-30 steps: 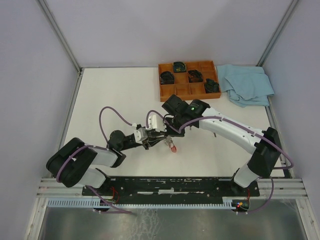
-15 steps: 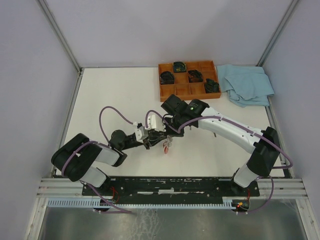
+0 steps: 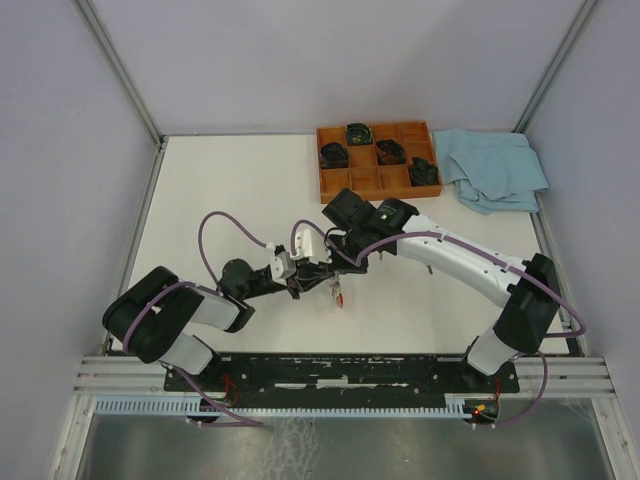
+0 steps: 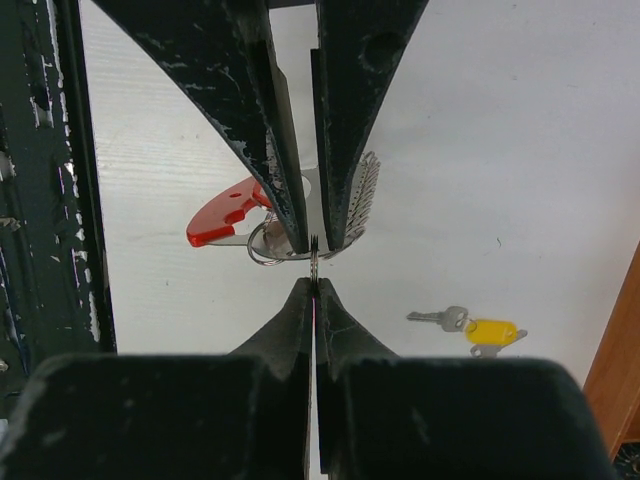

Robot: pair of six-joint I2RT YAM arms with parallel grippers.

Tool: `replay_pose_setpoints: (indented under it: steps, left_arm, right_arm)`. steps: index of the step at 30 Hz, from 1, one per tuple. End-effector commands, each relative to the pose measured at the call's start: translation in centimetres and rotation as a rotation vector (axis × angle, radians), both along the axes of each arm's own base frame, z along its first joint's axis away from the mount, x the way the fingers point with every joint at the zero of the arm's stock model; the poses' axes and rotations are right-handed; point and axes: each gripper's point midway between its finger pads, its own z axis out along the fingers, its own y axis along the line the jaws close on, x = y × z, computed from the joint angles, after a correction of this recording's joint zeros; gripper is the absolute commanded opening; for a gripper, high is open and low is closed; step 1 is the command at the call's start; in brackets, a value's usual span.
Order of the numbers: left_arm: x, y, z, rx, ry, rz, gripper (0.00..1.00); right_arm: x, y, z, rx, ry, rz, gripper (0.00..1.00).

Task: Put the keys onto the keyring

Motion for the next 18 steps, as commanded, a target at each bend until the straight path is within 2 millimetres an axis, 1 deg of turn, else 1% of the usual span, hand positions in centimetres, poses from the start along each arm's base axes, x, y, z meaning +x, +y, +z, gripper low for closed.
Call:
replay_pose_setpoints:
  steps: [1, 3, 5, 7, 10, 13, 14, 16, 18]
  left_arm:
    - [-0.4, -0.8, 3.3, -0.085, -0.089, -0.043, 0.16]
    - [-0.4, -0.8, 3.4, -0.086, -0.089, -0.044, 0.1]
    - [-0.3, -0.7, 3.4, -0.089, -0.09, -0.038, 0.03]
    - [-0.3, -0.5, 3.3, -0.092, -0.09, -0.023, 0.03]
    - [-0.2, -0.2, 3.3, -0.102, -0.093, -0.002, 0.03]
    - [-0.2, 0.0, 3.4, -0.112, -0.093, 0.011, 0.03]
    - [-0.2, 0.1, 3.5, -0.118, -0.095, 0.014, 0.03]
    - [-0.3, 0.2, 3.7, -0.129, -0.098, 0.019, 0.03]
    - [-0.4, 0.3, 3.9, -0.14, -0.103, 0.023, 0.03]
  right_arm:
    - [0.4, 2.0, 1.4, 0.072, -0.027, 0.024, 0.01]
    - [0.3, 2.1, 1.3, 0.079, -0.028, 0.025, 0.02]
    - [0.3, 2.2, 1.4, 0.092, -0.032, 0.023, 0.07]
    - [0.3, 2.2, 1.7, 0.112, -0.042, 0.019, 0.15]
    - [0.3, 2.1, 2.6, 0.187, -0.069, 0.012, 0.27]
    - [0.3, 1.9, 3.7, 0.31, -0.072, -0.004, 0.34]
    - [0.2, 1.6, 3.4, 0.339, -0.058, -0.014, 0.36]
    - [0.5, 1.4, 3.9, 0.427, -0.068, -0.027, 0.39]
    - [0.8, 0.9, 3.9, 0.5, -0.075, -0.042, 0.41]
